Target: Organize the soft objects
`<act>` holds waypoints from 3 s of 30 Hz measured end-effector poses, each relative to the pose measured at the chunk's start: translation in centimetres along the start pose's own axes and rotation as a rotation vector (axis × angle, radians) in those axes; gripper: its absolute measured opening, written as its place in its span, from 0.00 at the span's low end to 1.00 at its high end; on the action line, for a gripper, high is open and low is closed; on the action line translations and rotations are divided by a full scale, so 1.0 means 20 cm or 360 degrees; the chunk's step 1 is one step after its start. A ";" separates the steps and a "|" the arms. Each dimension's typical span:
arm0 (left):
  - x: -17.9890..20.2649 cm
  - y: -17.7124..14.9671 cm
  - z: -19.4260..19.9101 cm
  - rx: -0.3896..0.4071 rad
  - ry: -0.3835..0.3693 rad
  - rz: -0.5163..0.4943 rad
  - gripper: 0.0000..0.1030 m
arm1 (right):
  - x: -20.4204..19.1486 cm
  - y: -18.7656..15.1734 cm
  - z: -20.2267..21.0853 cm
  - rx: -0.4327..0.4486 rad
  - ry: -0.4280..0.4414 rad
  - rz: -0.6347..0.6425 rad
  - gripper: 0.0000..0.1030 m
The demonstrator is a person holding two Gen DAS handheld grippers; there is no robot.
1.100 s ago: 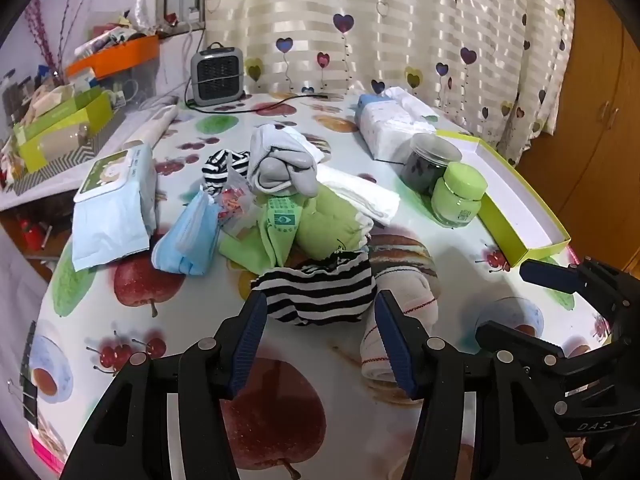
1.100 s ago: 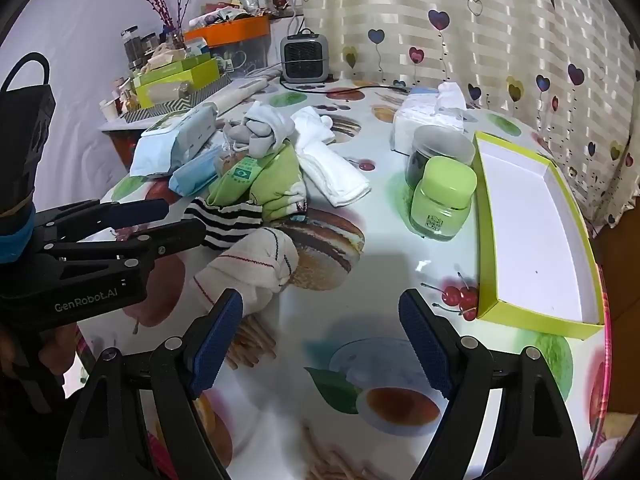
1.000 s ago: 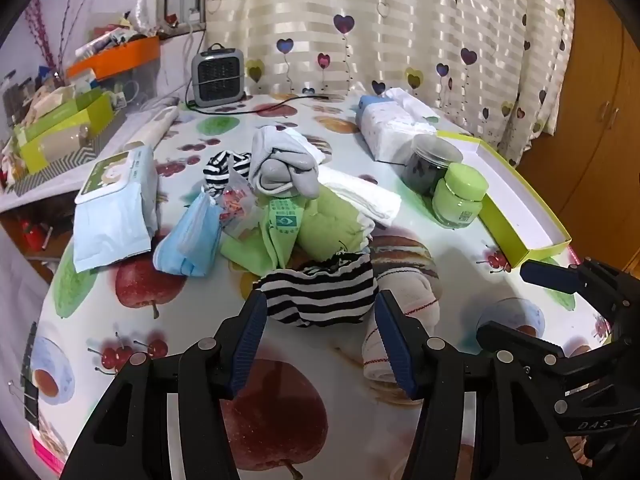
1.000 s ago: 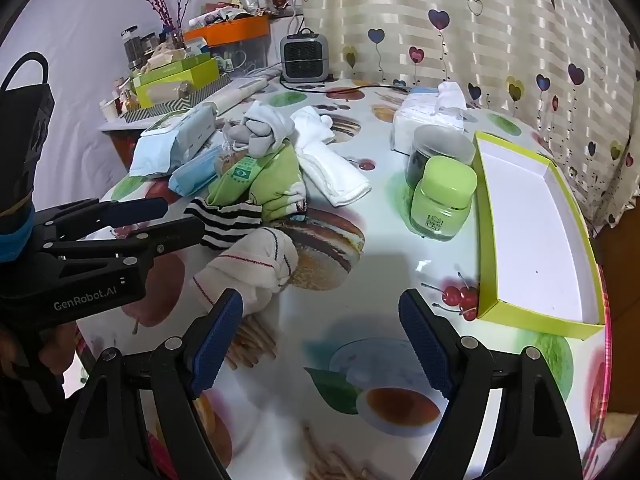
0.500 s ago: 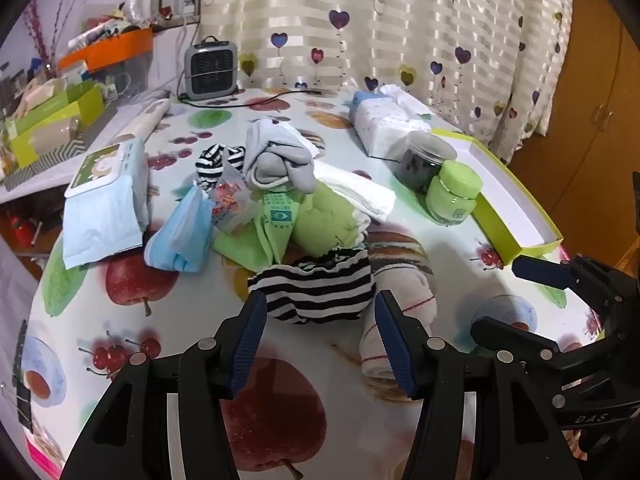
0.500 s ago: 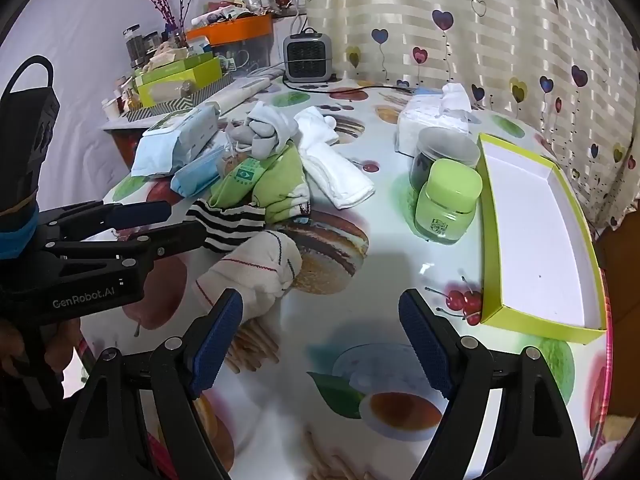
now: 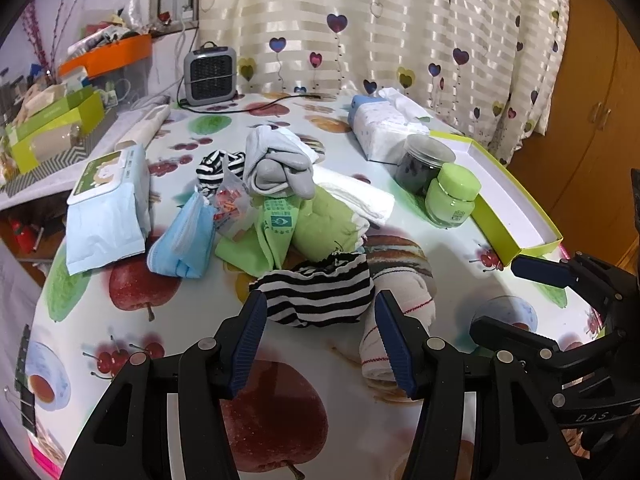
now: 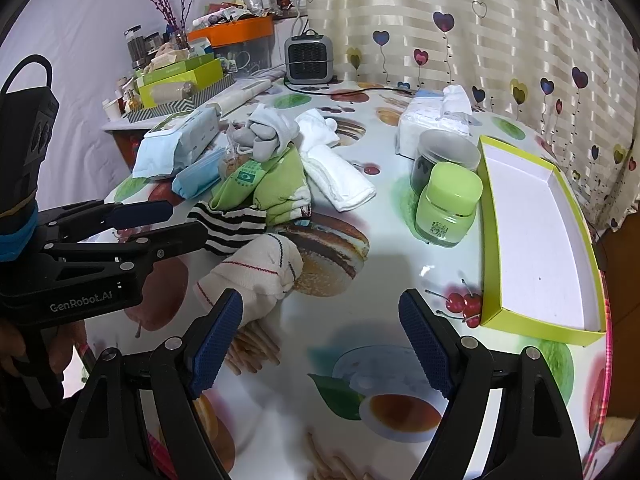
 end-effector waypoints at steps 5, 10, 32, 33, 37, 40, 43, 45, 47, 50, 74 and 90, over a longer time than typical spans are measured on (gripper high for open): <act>-0.01 0.01 0.00 0.0008 0.0007 0.0020 0.54 | 0.00 0.00 0.00 0.0001 -0.0001 0.0001 0.78; -0.02 0.00 0.00 0.0003 -0.0002 0.0023 0.54 | 0.00 0.00 0.00 0.0000 0.0003 0.0001 0.78; 0.03 -0.04 -0.03 -0.0035 -0.0046 -0.0003 0.54 | 0.00 -0.01 0.00 -0.0003 0.0001 -0.0003 0.78; 0.04 -0.04 -0.03 -0.0033 -0.0050 -0.0006 0.54 | 0.00 -0.01 0.00 -0.0002 0.0001 -0.0003 0.78; 0.08 -0.03 -0.04 -0.0040 -0.0084 -0.0019 0.54 | 0.01 -0.01 0.00 -0.0002 0.0001 -0.0009 0.78; 0.09 -0.03 -0.05 -0.0048 -0.0098 -0.0026 0.54 | 0.02 -0.02 -0.01 -0.0003 0.0002 -0.0011 0.78; 0.10 -0.03 -0.05 -0.0057 -0.0111 -0.0020 0.54 | 0.02 -0.02 -0.01 -0.0005 0.0001 -0.0012 0.78; 0.10 -0.03 -0.06 -0.0060 -0.0119 -0.0021 0.54 | 0.03 -0.02 -0.01 -0.0006 -0.0001 -0.0017 0.78; 0.11 -0.03 -0.07 -0.0068 -0.0130 -0.0021 0.54 | 0.05 -0.02 -0.02 -0.0007 -0.0004 -0.0022 0.78; 0.12 -0.02 -0.08 -0.0079 -0.0150 -0.0026 0.54 | 0.06 -0.02 -0.02 -0.0009 -0.0011 -0.0028 0.78; 0.27 -0.09 -0.20 -0.0208 -0.0323 -0.0115 0.54 | 0.15 -0.03 -0.02 -0.0026 -0.0066 -0.0075 0.78; 0.19 -0.02 -0.03 -0.0047 -0.0356 -0.0073 0.45 | 0.13 -0.01 0.00 -0.0018 -0.0055 -0.0067 0.78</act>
Point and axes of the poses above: each gripper's, at about its wrist camera, not at the fingertips, and z roughly against the way its jaws point, x to its right, y to its top, the point moved 4 cm from there along -z, roughly the way its jaws point, and after that the axes turned 10 degrees about x, right-handed, at the moved point
